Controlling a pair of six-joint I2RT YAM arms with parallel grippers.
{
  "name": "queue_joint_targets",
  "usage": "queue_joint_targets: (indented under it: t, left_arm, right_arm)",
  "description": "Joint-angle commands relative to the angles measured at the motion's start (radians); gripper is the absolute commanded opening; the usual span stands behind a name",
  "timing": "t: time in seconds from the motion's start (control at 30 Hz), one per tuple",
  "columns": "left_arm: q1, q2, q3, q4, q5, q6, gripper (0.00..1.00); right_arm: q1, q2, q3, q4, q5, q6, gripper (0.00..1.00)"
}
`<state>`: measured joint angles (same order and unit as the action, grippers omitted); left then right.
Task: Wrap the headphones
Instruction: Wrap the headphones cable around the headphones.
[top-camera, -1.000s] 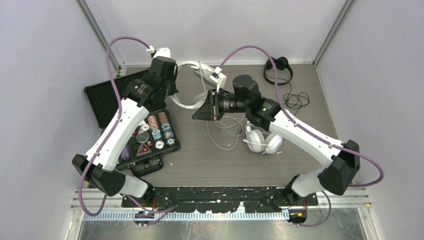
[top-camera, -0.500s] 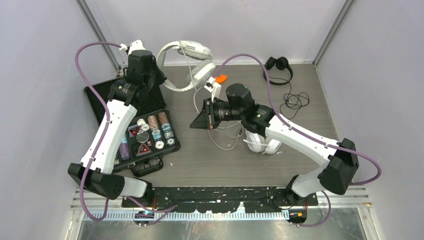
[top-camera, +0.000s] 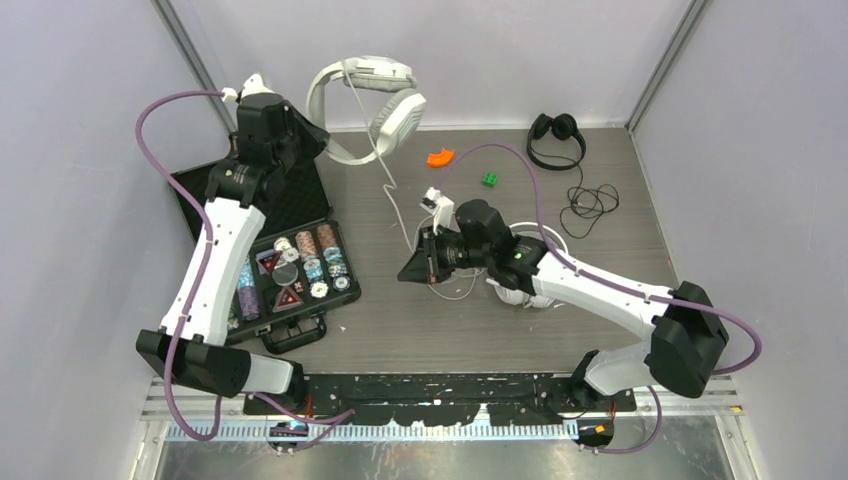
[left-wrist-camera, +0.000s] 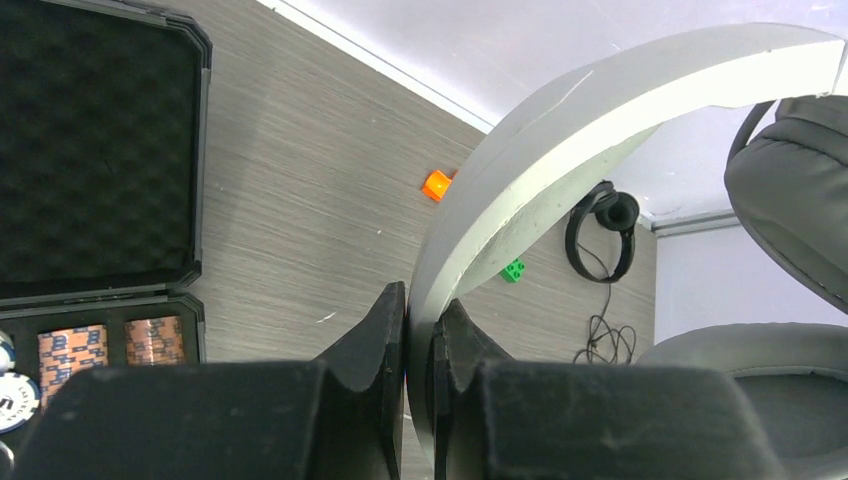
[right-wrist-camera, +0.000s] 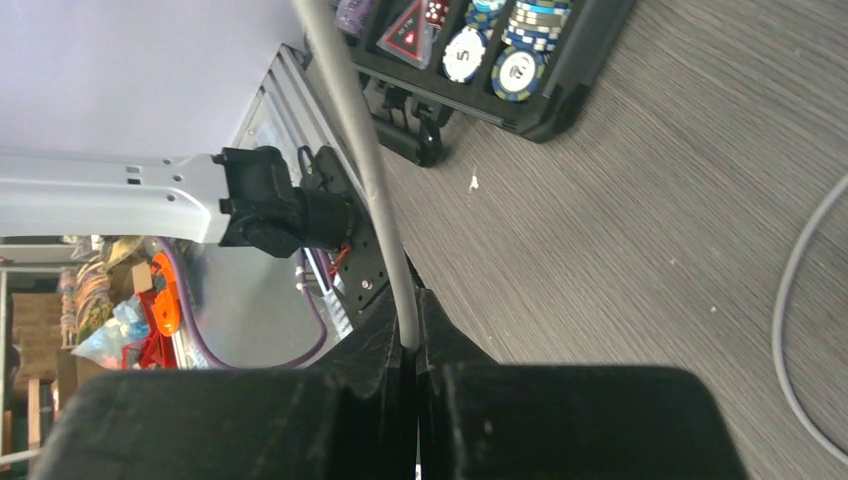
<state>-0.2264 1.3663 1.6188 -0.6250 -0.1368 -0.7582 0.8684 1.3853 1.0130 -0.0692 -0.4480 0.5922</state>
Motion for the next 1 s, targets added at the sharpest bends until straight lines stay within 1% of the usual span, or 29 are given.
queue_joint_targets:
  t: [0.0, 0.17, 0.27, 0.4, 0.5, 0.6, 0.7, 0.83, 0.97]
  left_arm:
    - [0.031, -0.031, 0.070, 0.148, 0.084, -0.088, 0.00]
    - [0.051, -0.029, 0.105, 0.133, 0.114, -0.090, 0.00]
    - [0.073, -0.021, 0.146, 0.107, 0.132, -0.089, 0.00]
    - [0.089, -0.014, 0.174, 0.108, 0.211, -0.089, 0.00]
    - [0.096, 0.009, 0.219, 0.079, 0.310, -0.077, 0.00]
    - [0.098, 0.030, 0.258, 0.037, 0.432, -0.051, 0.00]
    - [0.098, 0.032, 0.252, 0.035, 0.566, -0.046, 0.00]
    - [0.097, 0.013, 0.187, 0.049, 0.739, -0.025, 0.00]
    - [0.098, -0.010, 0.132, 0.029, 0.831, 0.028, 0.00]
  right_arm:
    - [0.006, -0.082, -0.066, 0.063, 0.069, -0.013, 0.00]
    - [0.004, -0.121, -0.150, 0.064, 0.161, -0.011, 0.00]
    - [0.003, -0.146, -0.187, 0.092, 0.237, -0.009, 0.00]
    - [-0.011, -0.155, -0.227, 0.089, 0.331, -0.015, 0.00]
    - [-0.031, -0.160, -0.259, 0.126, 0.366, 0.008, 0.00]
    - [-0.062, -0.153, -0.270, 0.186, 0.360, 0.026, 0.00]
    - [-0.103, -0.134, -0.250, 0.216, 0.333, 0.031, 0.00]
    - [-0.153, -0.119, -0.228, 0.240, 0.296, 0.028, 0.00]
    - [-0.228, -0.102, -0.226, 0.296, 0.234, 0.052, 0.00]
